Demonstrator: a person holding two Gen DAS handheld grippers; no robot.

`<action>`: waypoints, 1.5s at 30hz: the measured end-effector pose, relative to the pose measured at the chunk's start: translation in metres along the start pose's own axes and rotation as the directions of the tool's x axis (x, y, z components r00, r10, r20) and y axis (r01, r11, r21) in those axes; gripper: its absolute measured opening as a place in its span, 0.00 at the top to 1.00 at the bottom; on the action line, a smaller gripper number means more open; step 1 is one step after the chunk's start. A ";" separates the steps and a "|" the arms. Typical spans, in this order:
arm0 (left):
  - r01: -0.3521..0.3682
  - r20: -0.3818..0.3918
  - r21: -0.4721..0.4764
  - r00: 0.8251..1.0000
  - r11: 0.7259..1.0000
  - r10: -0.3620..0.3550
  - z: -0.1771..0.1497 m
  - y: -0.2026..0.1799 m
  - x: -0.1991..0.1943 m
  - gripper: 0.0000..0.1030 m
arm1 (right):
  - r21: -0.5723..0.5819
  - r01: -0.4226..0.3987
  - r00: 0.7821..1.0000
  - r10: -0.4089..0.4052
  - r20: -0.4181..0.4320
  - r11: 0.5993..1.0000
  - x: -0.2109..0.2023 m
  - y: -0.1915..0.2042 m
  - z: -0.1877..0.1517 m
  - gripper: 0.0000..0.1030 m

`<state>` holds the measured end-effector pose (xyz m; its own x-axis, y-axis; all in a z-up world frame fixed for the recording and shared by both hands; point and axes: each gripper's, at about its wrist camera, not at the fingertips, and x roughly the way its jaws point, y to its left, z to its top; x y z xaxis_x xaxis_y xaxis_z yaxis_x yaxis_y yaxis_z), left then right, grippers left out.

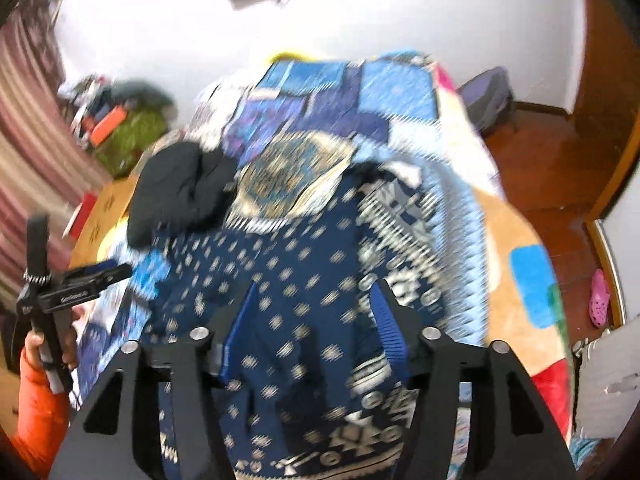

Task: Fold large clothes

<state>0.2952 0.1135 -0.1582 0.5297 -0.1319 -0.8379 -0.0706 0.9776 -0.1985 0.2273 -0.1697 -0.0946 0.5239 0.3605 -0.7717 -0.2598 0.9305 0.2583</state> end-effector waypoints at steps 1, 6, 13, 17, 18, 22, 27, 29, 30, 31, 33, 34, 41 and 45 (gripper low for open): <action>-0.018 0.005 -0.031 1.000 0.999 0.019 0.003 0.011 0.000 0.28 | 0.015 0.011 1.000 -0.011 0.015 1.000 -0.004 -0.006 0.003 0.46; -0.005 0.008 -0.181 1.000 0.983 0.007 0.009 0.060 0.008 0.28 | 0.089 0.046 0.998 -0.050 0.039 0.995 -0.005 -0.032 0.012 0.46; 0.078 -0.104 -0.393 0.986 0.916 -0.129 -0.007 0.106 0.064 0.28 | 0.218 0.039 0.999 -0.033 -0.032 0.975 0.016 -0.070 0.006 0.45; 0.152 -0.147 -0.497 0.956 0.854 -0.256 -0.027 0.115 0.095 0.28 | 0.303 -0.002 0.996 0.029 -0.086 0.953 0.034 -0.088 -0.003 0.45; 0.161 -0.155 -0.513 0.949 0.843 -0.275 -0.031 0.116 0.100 0.28 | 0.321 -0.010 0.995 0.042 -0.092 0.947 0.037 -0.092 -0.005 0.45; 0.179 -0.180 -0.548 0.929 0.817 -0.324 -0.044 0.117 0.122 0.28 | 0.388 -0.040 0.988 0.095 -0.123 0.921 0.055 -0.104 -0.011 0.45; 0.284 -0.113 -0.590 0.898 0.756 -0.425 -0.042 0.120 0.136 0.01 | 0.422 -0.087 0.971 0.171 -0.165 0.903 0.079 -0.108 -0.013 0.44; 0.298 -0.109 -0.594 0.890 0.747 -0.442 -0.037 0.118 0.143 0.01 | 0.422 -0.101 0.967 0.189 -0.173 0.901 0.090 -0.108 -0.010 0.43; 0.303 -0.108 -0.591 0.889 0.748 -0.445 -0.035 0.117 0.145 0.01 | 0.422 -0.104 0.966 0.192 -0.172 0.901 0.093 -0.107 -0.009 0.43; 0.321 -0.097 -0.584 0.884 0.746 -0.457 -0.032 0.115 0.147 0.01 | 0.419 -0.108 0.965 0.196 -0.172 0.901 0.095 -0.106 -0.006 0.43; 0.363 -0.077 -0.571 0.869 0.736 -0.488 -0.027 0.113 0.152 0.01 | 0.408 -0.124 0.961 0.212 -0.176 0.904 0.101 -0.103 0.001 0.43; 0.374 -0.067 -0.576 0.865 0.727 -0.498 -0.025 0.112 0.155 0.01 | 0.404 -0.129 0.960 0.217 -0.179 0.906 0.104 -0.103 0.003 0.42; 0.397 -0.044 -0.556 0.863 0.731 -0.503 -0.016 0.101 0.156 0.35 | 0.383 -0.131 0.950 0.227 -0.216 0.914 0.113 -0.092 0.011 0.81; 0.390 -0.036 -0.508 0.881 0.768 -0.471 -0.017 0.086 0.138 0.81 | 0.366 -0.154 0.958 0.230 -0.173 0.918 0.095 -0.083 0.016 0.86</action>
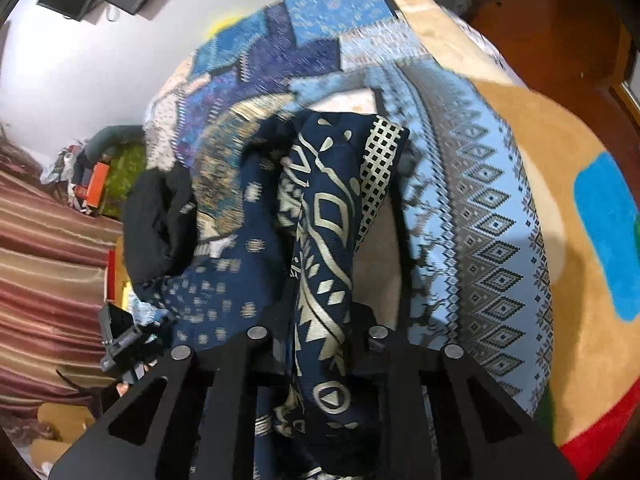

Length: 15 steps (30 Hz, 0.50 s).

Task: Fold large clothes

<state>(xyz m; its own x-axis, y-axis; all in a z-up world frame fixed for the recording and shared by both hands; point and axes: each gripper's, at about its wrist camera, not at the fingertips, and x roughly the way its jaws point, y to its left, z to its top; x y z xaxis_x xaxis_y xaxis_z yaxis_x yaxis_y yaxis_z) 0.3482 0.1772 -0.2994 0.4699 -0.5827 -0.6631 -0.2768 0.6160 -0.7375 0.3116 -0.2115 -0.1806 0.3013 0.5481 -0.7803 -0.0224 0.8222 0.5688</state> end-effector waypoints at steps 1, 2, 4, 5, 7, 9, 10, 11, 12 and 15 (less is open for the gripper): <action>-0.042 0.015 0.027 0.999 0.999 0.042 -0.002 -0.008 -0.005 0.81 | -0.013 -0.009 1.000 0.009 0.015 1.000 -0.006 0.006 -0.001 0.87; -0.066 0.024 0.048 0.998 0.997 0.065 -0.003 -0.014 -0.008 0.83 | -0.037 -0.019 0.999 0.021 0.031 0.999 -0.013 0.015 -0.001 0.88; -0.137 0.059 0.118 0.990 0.984 0.131 -0.006 -0.034 -0.019 0.84 | -0.076 -0.027 0.998 0.031 0.055 0.997 -0.023 0.031 -0.003 0.88; -0.171 0.082 0.156 0.984 0.973 0.160 -0.010 -0.044 -0.025 0.85 | -0.110 -0.022 0.997 0.030 0.071 0.994 -0.029 0.044 -0.003 0.88; -0.191 0.117 0.192 0.978 0.963 0.171 -0.011 -0.065 -0.031 0.85 | -0.165 -0.008 0.995 0.024 0.098 0.986 -0.038 0.062 -0.004 0.88; -0.183 0.159 0.220 0.976 0.958 0.150 -0.012 -0.088 -0.050 0.86 | -0.224 0.000 0.991 0.031 0.134 0.974 -0.048 0.085 -0.006 0.89; -0.171 0.179 0.231 0.975 0.958 0.131 -0.012 -0.100 -0.060 0.86 | -0.243 -0.002 0.989 0.039 0.146 0.970 -0.053 0.093 -0.006 0.89; -0.165 0.190 0.239 0.974 0.957 0.120 -0.006 -0.097 -0.075 0.86 | -0.268 -0.009 0.986 0.054 0.160 0.963 -0.058 0.104 -0.003 0.89; -0.165 0.212 0.253 0.971 0.953 0.112 -0.004 -0.104 -0.088 0.87 | -0.282 -0.011 0.983 0.062 0.173 0.959 -0.062 0.111 -0.002 0.89; -0.161 0.262 0.286 0.961 0.945 0.085 0.002 -0.116 -0.122 0.87 | -0.319 -0.016 0.974 0.087 0.209 0.948 -0.070 0.130 0.009 0.89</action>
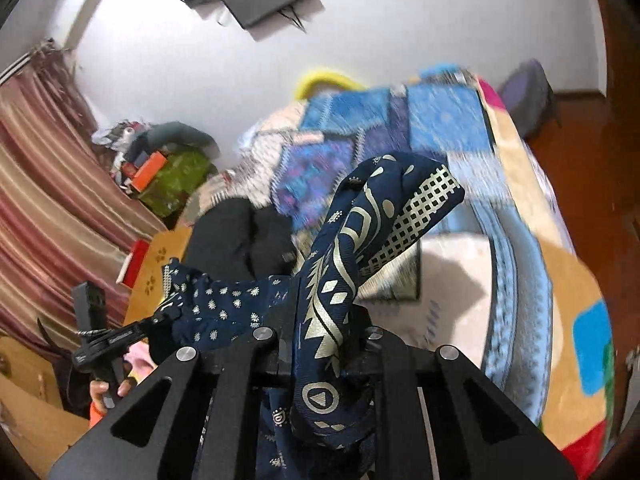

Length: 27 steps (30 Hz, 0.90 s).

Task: Fold large clothes

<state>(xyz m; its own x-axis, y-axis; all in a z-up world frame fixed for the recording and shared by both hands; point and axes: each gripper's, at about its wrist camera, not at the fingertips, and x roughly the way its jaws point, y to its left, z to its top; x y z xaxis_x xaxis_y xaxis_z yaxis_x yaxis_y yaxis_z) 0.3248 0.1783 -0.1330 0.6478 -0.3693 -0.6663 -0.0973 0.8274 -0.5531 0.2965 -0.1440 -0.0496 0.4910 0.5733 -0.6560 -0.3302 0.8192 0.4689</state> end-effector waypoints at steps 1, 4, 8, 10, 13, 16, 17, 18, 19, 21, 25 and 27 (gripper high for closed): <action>0.005 0.013 0.004 1.000 1.000 -0.005 0.005 -0.002 -0.007 0.87 | -0.010 -0.006 1.000 0.006 0.016 1.000 -0.002 0.004 0.008 0.89; 0.012 0.061 0.013 0.998 1.000 -0.013 0.029 -0.008 -0.022 0.87 | -0.024 -0.010 0.998 0.011 0.055 1.000 0.002 0.009 0.027 0.89; -0.008 0.096 0.028 0.995 1.000 0.005 0.052 -0.010 -0.021 0.87 | -0.015 0.001 0.997 0.001 0.071 1.000 0.017 0.006 0.047 0.89; -0.035 0.103 0.047 0.994 0.998 0.030 0.062 -0.009 -0.014 0.87 | -0.004 0.009 0.998 -0.009 0.063 1.000 0.029 0.000 0.053 0.89; -0.086 0.080 0.056 0.993 0.995 0.081 0.076 0.000 0.016 0.87 | 0.019 0.059 0.998 -0.059 0.018 0.998 0.065 -0.016 0.061 0.89; -0.141 0.041 0.061 0.989 0.988 0.139 0.086 0.017 0.055 0.87 | 0.017 0.120 0.992 -0.119 -0.035 0.993 0.101 -0.031 0.064 0.89; -0.160 0.030 0.063 0.987 0.985 0.158 0.087 0.024 0.066 0.87 | 0.014 0.136 0.990 -0.135 -0.045 0.991 0.107 -0.035 0.065 0.89; -0.180 0.014 0.061 0.984 0.982 0.179 0.090 0.031 0.079 0.87 | 0.008 0.166 0.985 -0.165 -0.058 0.986 0.119 -0.042 0.064 0.89; -0.195 -0.005 0.055 0.981 0.979 0.196 0.094 0.040 0.093 0.86 | -0.001 0.195 0.978 -0.195 -0.069 0.981 0.130 -0.048 0.062 0.89; -0.221 -0.030 0.041 0.975 0.975 0.222 0.097 0.055 0.114 0.86 | -0.008 0.232 0.970 -0.232 -0.070 0.973 0.143 -0.059 0.062 0.89; -0.247 -0.062 0.051 0.966 0.968 0.250 0.101 0.074 0.140 0.85 | -0.023 0.287 0.953 -0.288 -0.099 0.958 0.166 -0.084 0.057 0.89; -0.257 -0.069 0.067 0.963 0.964 0.262 0.100 0.075 0.146 0.84 | -0.028 0.295 0.949 -0.297 -0.108 0.955 0.172 -0.089 0.054 0.89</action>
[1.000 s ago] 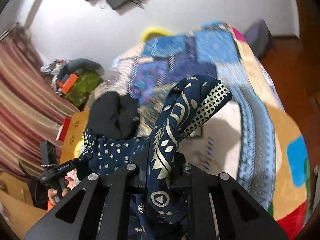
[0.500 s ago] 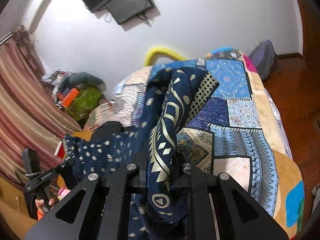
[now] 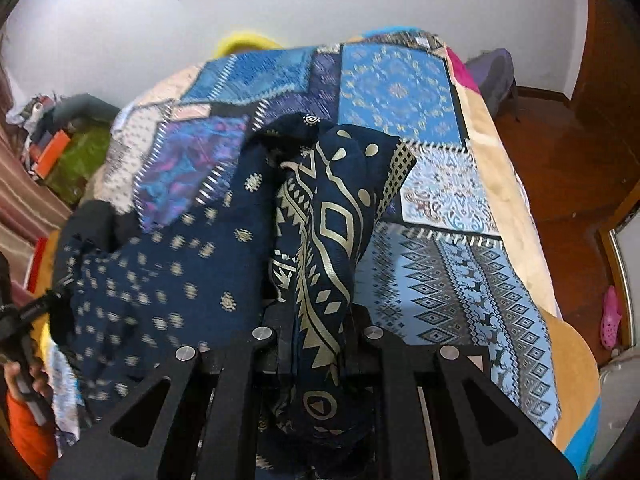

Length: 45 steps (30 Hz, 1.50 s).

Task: Fold large clothes

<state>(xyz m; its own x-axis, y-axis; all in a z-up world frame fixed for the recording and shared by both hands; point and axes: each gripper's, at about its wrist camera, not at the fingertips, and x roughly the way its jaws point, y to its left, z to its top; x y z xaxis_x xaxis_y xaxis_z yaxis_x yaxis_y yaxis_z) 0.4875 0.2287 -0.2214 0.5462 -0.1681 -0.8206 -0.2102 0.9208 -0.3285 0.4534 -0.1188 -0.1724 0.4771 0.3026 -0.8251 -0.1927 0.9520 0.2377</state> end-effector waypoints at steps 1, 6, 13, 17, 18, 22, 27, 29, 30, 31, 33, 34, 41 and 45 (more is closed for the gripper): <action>-0.011 0.000 0.019 1.000 1.000 0.011 -0.001 -0.001 0.003 0.83 | -0.001 0.003 1.000 -0.003 0.002 1.000 0.002 0.000 -0.001 0.88; -0.061 0.014 0.081 0.998 0.995 0.060 -0.008 -0.012 -0.005 0.81 | -0.037 0.024 0.999 -0.023 0.033 0.999 -0.007 0.007 -0.006 0.86; -0.148 0.032 0.125 0.989 0.981 0.145 -0.016 -0.027 -0.032 0.78 | -0.086 0.083 0.995 -0.078 0.061 0.993 -0.045 0.018 -0.015 0.81; -0.164 0.035 0.152 0.986 0.975 0.161 -0.029 -0.033 -0.064 0.67 | -0.109 0.069 0.994 -0.059 0.093 0.992 -0.085 0.025 -0.029 0.80; -0.170 0.041 0.154 0.985 0.973 0.166 -0.034 -0.034 -0.075 0.57 | -0.119 0.067 0.993 -0.055 0.101 0.991 -0.094 0.027 -0.032 0.80; -0.185 0.077 0.157 0.982 0.970 0.175 -0.052 -0.038 -0.113 0.47 | -0.168 0.071 0.989 -0.047 0.143 0.983 -0.131 0.039 -0.051 0.79; -0.183 0.104 0.152 0.980 0.971 0.169 -0.078 -0.037 -0.163 0.42 | -0.221 0.061 0.981 -0.018 0.194 0.973 -0.175 0.054 -0.080 0.52; -0.191 0.128 0.160 0.977 0.968 0.172 -0.091 -0.037 -0.182 0.39 | -0.235 0.060 0.974 -0.005 0.227 0.970 -0.191 0.059 -0.093 0.45; -0.195 0.136 0.163 0.975 0.967 0.174 -0.096 -0.036 -0.189 0.35 | -0.244 0.062 0.972 -0.003 0.237 0.968 -0.200 0.062 -0.099 0.44; -0.201 0.139 0.167 0.974 0.965 0.179 -0.101 -0.035 -0.193 0.33 | -0.252 0.053 0.970 0.010 0.242 0.966 -0.207 0.065 -0.105 0.44; -0.221 0.123 0.178 0.972 0.959 0.201 -0.116 -0.032 -0.203 0.29 | -0.256 0.034 0.968 0.031 0.249 0.966 -0.217 0.068 -0.115 0.40; -0.222 0.115 0.180 0.972 0.958 0.204 -0.122 -0.031 -0.205 0.28 | -0.253 0.026 0.967 0.040 0.253 0.967 -0.220 0.068 -0.119 0.34; -0.217 0.014 0.165 0.976 0.962 0.217 -0.180 -0.009 -0.205 0.10 | -0.283 0.047 0.969 0.025 0.247 0.958 -0.221 0.074 -0.154 0.24; -0.192 -0.105 0.137 0.973 0.972 0.207 -0.212 0.008 -0.180 0.10 | -0.279 0.061 0.984 -0.011 0.177 0.958 -0.201 0.072 -0.170 0.24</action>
<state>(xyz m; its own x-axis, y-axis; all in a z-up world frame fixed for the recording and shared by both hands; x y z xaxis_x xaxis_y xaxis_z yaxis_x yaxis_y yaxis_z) 0.2159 0.1921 -0.1752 0.4025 -0.0097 -0.9154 -0.1980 0.9754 -0.0974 0.1975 -0.1194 -0.0768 0.6230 0.2955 -0.7242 -0.3947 0.9181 0.0350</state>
